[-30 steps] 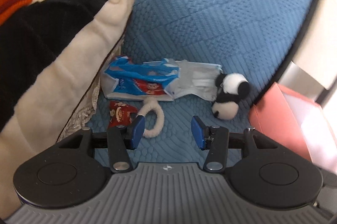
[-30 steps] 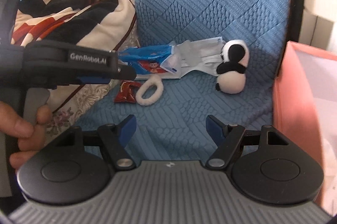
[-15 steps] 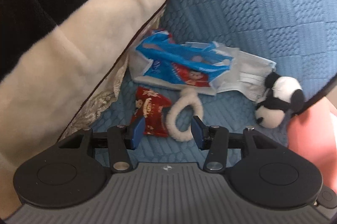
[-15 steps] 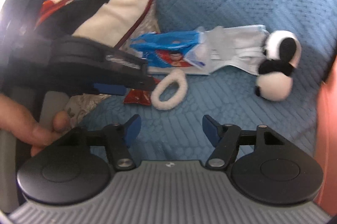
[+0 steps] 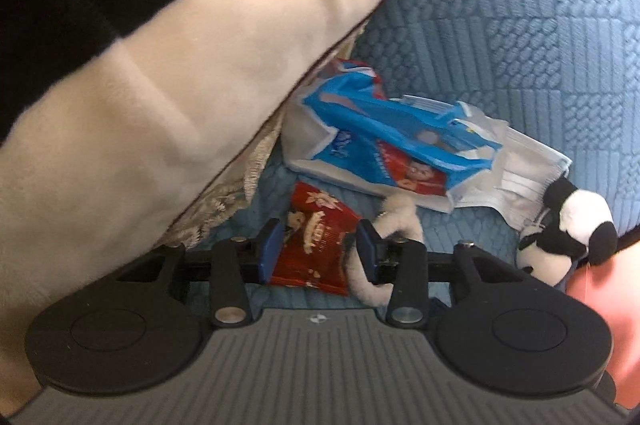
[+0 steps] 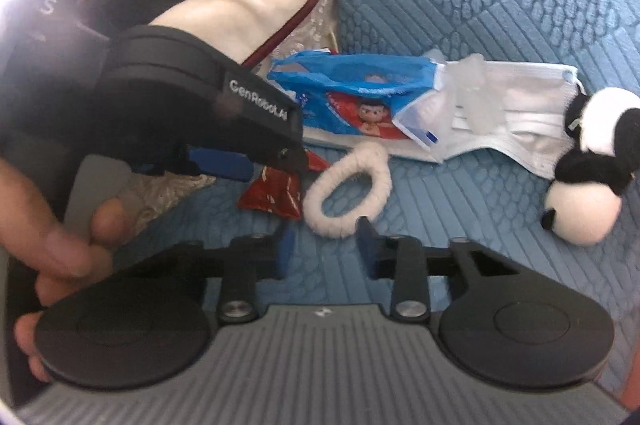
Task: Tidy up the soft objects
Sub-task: 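Move both grippers down toward the white hair tie and red snack packet, then close the right gripper on the white hair tie while the left gripper closes on the red snack packet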
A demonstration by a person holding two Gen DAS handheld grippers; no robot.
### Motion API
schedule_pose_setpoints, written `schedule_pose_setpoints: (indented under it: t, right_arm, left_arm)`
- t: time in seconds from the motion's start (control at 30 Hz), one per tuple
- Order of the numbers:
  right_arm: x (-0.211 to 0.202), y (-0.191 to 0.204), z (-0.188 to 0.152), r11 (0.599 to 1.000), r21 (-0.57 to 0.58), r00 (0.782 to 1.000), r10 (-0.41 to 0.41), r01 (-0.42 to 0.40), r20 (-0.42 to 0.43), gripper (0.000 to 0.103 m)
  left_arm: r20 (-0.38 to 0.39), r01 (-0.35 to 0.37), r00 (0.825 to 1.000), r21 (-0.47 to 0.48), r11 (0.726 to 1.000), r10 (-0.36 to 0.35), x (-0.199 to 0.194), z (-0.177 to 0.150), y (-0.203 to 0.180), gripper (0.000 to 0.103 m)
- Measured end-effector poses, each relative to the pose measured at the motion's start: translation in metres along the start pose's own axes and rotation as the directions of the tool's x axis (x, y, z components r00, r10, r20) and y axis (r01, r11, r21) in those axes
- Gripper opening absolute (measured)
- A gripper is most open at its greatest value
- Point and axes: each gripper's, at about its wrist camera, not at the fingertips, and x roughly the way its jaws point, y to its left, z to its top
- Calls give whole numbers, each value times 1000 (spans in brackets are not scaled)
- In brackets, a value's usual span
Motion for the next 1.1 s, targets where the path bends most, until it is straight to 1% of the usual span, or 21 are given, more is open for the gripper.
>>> schedule_pose_setpoints:
  t: [0.13, 0.23, 0.3, 0.33, 0.37, 0.43, 0.57, 0.6, 0.67, 0.8, 0.9, 1.0, 1.1]
  right_arm:
    - [10, -1, 5, 1000, -14, 1000, 14, -14, 7, 34]
    - [17, -2, 8, 999, -22, 999, 47, -47, 5, 34]
    - [23, 1, 7, 998, -47, 999, 37, -38, -12, 34]
    - [25, 3, 7, 997, -69, 999, 28, -29, -17, 30]
    - [25, 6, 6, 995, -98, 1000, 15, -16, -18, 23]
    - [25, 10, 7, 990, -141, 999, -16, 12, -30, 16]
    - [22, 7, 8, 990, -136, 998, -30, 23, -46, 5]
    - [21, 6, 9, 991, -132, 998, -33, 26, -50, 3]
    - [17, 3, 9, 991, -132, 998, -42, 35, -51, 4]
    - [8, -1, 8, 992, -122, 998, -49, 44, -40, 4]
    - [1, -1, 7, 990, -137, 999, -46, 46, 1, 4]
    - [1, -2, 8, 992, -123, 1000, 0, 1, 5, 6]
    - [6, 3, 8, 988, -150, 1000, 22, -22, 0, 7]
  left_arm:
    - [-16, 17, 1000, -32, 999, -18, 3, 1, 4, 45]
    - [-15, 18, 1000, -40, 999, -19, 1, 1, 5, 45]
    - [-17, 22, 1000, -47, 999, -23, 1, 1, 6, 45]
    - [-18, 23, 1000, -51, 998, -24, 1, 2, 7, 45]
    - [-19, 25, 999, -54, 998, -26, 1, 2, 7, 45]
    - [-22, 28, 999, -62, 998, -30, 3, 3, 7, 45]
    - [-32, 35, 999, -78, 996, -38, 2, 3, 10, 45]
    - [-34, 33, 999, -74, 997, -35, 2, 3, 9, 45]
    - [-49, 30, 998, -71, 997, -34, 3, 3, 8, 45]
    - [-70, 33, 997, -97, 995, -40, 7, 3, 11, 45]
    - [-68, 35, 997, -97, 995, -42, 8, 3, 10, 45]
    - [-64, 34, 997, -94, 995, -41, 8, 2, 10, 45]
    - [-58, 35, 997, -97, 995, -41, 8, 2, 10, 45]
